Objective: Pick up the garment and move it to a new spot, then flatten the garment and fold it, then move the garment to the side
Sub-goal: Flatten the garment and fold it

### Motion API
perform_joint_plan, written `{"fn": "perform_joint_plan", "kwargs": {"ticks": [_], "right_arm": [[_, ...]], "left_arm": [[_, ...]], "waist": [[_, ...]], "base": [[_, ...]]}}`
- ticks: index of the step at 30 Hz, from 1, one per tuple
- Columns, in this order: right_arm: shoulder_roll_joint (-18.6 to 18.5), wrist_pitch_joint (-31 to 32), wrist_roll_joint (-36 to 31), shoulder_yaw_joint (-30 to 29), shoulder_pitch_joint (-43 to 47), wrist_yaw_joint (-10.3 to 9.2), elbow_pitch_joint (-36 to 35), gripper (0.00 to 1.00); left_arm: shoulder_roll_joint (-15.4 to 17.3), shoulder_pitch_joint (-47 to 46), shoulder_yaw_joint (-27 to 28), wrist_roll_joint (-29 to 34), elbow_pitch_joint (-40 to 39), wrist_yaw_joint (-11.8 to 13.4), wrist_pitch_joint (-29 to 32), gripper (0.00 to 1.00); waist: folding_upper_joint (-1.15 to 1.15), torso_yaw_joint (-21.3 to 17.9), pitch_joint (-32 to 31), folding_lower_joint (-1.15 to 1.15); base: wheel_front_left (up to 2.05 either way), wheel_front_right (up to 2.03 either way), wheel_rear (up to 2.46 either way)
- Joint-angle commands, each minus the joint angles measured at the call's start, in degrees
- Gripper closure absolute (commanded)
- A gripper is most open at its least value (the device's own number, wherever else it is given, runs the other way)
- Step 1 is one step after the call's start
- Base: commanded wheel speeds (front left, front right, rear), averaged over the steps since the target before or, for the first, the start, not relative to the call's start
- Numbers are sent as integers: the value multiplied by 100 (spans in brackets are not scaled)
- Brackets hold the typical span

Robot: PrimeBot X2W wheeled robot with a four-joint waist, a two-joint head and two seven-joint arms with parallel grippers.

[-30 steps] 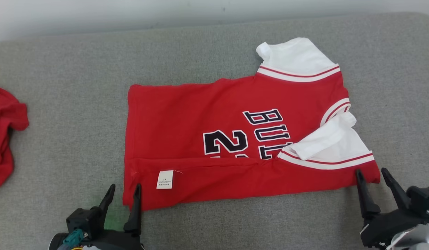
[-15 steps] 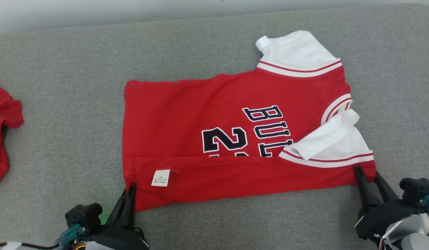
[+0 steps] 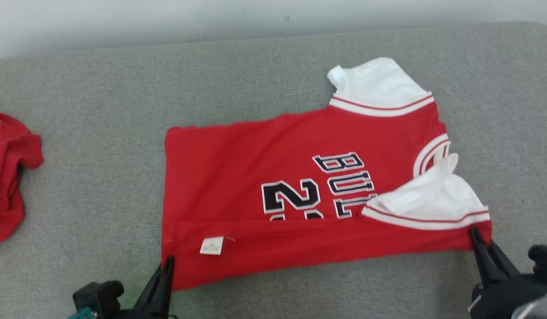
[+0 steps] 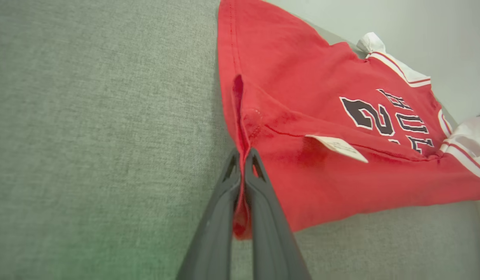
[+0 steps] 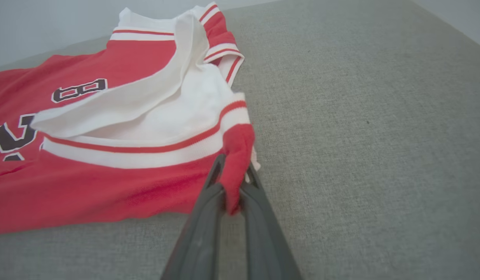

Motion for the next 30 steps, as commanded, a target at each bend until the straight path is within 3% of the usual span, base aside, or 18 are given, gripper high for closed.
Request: {"fn": "perform_joint_plan", "kwargs": {"ticks": [1, 10, 11, 12, 13, 14, 15, 24, 30], "right_arm": [[4, 90, 33, -89, 201, -6, -132, 100], [425, 815, -181, -579, 1265, -6, -1145, 100], [474, 869, -214, -580, 1308, -6, -1189, 91], [520, 900, -238, -594, 1329, -6, -1220, 52], [560, 935, -252, -603, 1341, -6, -1247, 8], [592, 954, -261, -614, 1349, -6, -1273, 0], [615, 936, -275, -647, 1345, -6, -1294, 0], [852, 593, -517, -1148, 1153, -6, -1642, 0], [988, 354, -763, -1289, 842, -6, -1773, 0]], "left_arm": [[79, 186, 18, -47, -96, 57, 59, 100], [235, 896, 87, -125, -740, 377, 346, 100], [258, 925, 67, -108, -748, 406, 386, 100], [263, 939, 58, -82, -758, 422, 412, 100], [261, 945, 53, -64, -749, 467, 432, 93], [294, 950, 33, -10, -715, 500, 474, 27], [315, 935, 29, 46, -705, 534, 464, 0], [362, 678, 193, 607, -887, 968, -46, 0], [316, 233, 237, 891, -986, 1026, -500, 0]], "waist": [[-1, 38, -75, 0], [-1, 3, -247, 0], [-1, -4, -255, 0], [-1, -8, -258, 0], [-1, -10, -263, 0], [-1, -9, -270, 0], [-1, -8, -278, 0], [-1, 2, -414, 0], [-1, 56, -513, 0]], "base": [[0, 0, 0], [0, 0, 0], [0, 0, 0], [0, 0, 0], [0, 0, 0], [0, 0, 0], [0, 0, 0], [0, 0, 0], [0, 0, 0]]}}
